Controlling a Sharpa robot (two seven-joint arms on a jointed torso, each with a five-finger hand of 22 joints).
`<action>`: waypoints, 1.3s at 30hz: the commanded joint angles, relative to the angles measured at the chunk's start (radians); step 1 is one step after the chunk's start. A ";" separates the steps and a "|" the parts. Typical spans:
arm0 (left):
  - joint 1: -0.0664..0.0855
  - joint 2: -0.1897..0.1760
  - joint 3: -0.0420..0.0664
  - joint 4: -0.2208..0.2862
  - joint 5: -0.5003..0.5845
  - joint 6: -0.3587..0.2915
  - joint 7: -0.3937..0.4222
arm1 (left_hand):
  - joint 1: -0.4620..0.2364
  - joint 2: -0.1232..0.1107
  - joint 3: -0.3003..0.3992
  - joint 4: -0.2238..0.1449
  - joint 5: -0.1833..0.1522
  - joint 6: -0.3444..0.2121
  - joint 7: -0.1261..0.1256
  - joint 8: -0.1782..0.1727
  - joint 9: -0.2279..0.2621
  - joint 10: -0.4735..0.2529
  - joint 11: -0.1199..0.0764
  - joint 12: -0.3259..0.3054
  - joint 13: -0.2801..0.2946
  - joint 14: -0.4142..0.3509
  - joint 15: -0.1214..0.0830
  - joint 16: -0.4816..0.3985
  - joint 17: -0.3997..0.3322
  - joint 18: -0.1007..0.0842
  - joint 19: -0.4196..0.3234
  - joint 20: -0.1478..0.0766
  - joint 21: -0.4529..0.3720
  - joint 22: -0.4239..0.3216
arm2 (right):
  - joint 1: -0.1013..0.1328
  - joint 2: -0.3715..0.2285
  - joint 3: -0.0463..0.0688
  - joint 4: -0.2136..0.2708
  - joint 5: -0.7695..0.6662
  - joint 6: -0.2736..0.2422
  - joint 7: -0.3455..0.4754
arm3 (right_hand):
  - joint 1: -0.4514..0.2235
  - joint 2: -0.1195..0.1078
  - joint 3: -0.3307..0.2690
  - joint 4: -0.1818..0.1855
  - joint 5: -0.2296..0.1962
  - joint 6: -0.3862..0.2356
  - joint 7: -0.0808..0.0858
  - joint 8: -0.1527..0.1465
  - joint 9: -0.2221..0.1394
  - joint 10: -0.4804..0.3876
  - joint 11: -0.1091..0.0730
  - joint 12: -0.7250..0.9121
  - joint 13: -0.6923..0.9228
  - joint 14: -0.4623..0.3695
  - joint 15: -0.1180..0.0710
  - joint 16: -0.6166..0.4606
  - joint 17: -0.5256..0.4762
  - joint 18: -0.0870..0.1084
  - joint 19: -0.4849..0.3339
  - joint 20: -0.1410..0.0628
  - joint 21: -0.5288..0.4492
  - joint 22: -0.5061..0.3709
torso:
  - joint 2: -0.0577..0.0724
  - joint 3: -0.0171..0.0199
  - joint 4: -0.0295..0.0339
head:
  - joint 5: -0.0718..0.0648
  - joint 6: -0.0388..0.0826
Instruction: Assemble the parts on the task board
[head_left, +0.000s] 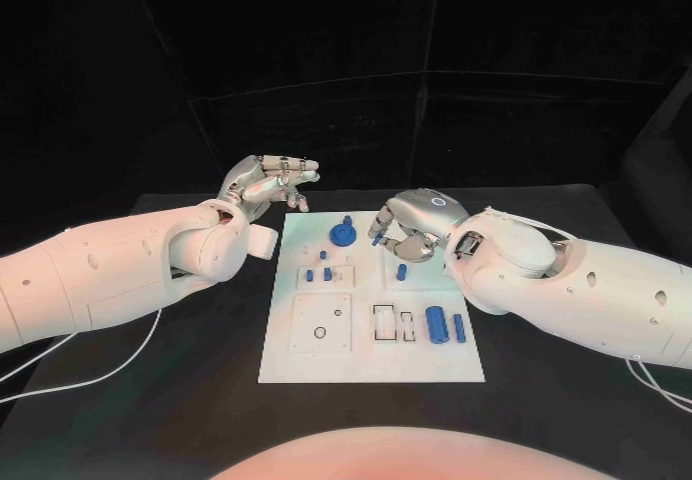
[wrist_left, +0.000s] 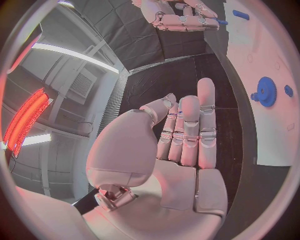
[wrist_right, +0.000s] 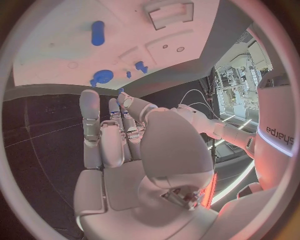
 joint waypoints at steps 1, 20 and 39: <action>0.002 0.005 0.000 -0.001 0.003 0.001 0.026 | 0.006 0.000 0.000 -0.007 0.003 -0.001 0.005 0.003 -0.001 -0.006 0.000 0.004 0.000 -0.007 0.000 -0.006 -0.001 0.013 -0.004 0.000 -0.005 -0.001 | -0.001 0.029 -0.018 -0.010 0.022 0.017 0.023 | 0.005 -0.007 0.007 0.000 0.004 0.005 0.000 -0.005 0.001 0.029 -0.020 0.005 0.001 0.047 -0.005 0.001 -0.002 -0.003 0.003 -0.002 0.003 0.000 | 0.002 -0.0005 0.0003 | 0.037 -0.011; 0.004 0.015 0.001 -0.002 0.003 0.004 0.025 | 0.006 -0.001 -0.001 -0.007 0.003 -0.002 0.005 0.003 -0.001 -0.006 0.001 0.005 0.000 -0.007 0.000 -0.005 0.000 0.013 -0.004 0.000 -0.005 -0.002 | -0.077 0.125 -0.083 -0.050 0.020 0.098 0.046 | 0.000 -0.008 0.010 0.001 0.003 0.004 0.002 -0.008 0.000 0.027 -0.018 0.002 0.000 0.046 -0.004 -0.001 -0.006 -0.002 -0.002 -0.001 0.002 -0.007 | 0.001 0.0012 -0.0017 | 0.127 -0.058; 0.004 0.018 0.001 -0.007 0.003 0.013 0.019 | 0.004 -0.001 -0.002 -0.007 0.003 -0.002 0.005 0.004 -0.001 -0.006 0.001 0.006 0.000 -0.008 0.001 -0.006 -0.004 0.013 -0.004 0.001 -0.006 -0.002 | -0.092 0.143 -0.087 -0.065 -0.015 0.100 0.035 | -0.002 -0.009 0.009 0.001 0.002 0.003 0.003 -0.008 -0.001 0.026 -0.018 0.002 0.000 0.046 -0.003 0.000 -0.005 -0.002 -0.004 -0.001 0.002 -0.008 | 0.000 0.0014 -0.0015 | 0.134 -0.071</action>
